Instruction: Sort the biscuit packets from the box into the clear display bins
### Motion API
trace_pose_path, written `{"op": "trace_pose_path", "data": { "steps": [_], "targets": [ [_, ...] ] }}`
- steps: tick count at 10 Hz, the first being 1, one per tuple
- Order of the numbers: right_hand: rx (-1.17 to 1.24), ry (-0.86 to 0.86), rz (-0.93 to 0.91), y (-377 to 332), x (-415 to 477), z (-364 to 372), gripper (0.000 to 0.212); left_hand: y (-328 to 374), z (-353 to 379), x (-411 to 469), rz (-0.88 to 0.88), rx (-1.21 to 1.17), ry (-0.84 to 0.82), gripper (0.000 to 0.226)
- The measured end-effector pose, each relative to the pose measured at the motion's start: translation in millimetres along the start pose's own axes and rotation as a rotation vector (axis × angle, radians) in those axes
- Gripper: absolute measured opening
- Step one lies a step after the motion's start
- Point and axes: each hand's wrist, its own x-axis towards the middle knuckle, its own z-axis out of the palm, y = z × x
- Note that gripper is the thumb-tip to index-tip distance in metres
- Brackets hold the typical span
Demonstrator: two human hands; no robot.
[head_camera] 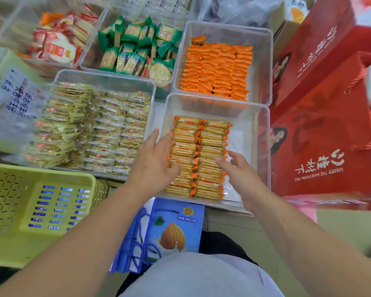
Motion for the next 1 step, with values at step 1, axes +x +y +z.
{"op": "trace_pose_path", "data": {
  "steps": [1],
  "targets": [
    [0.189,-0.013,-0.08,-7.4,-32.7,-1.8,0.046,-6.2,-33.3,-32.5,-0.02,-0.307,0.147,0.067]
  ]
}}
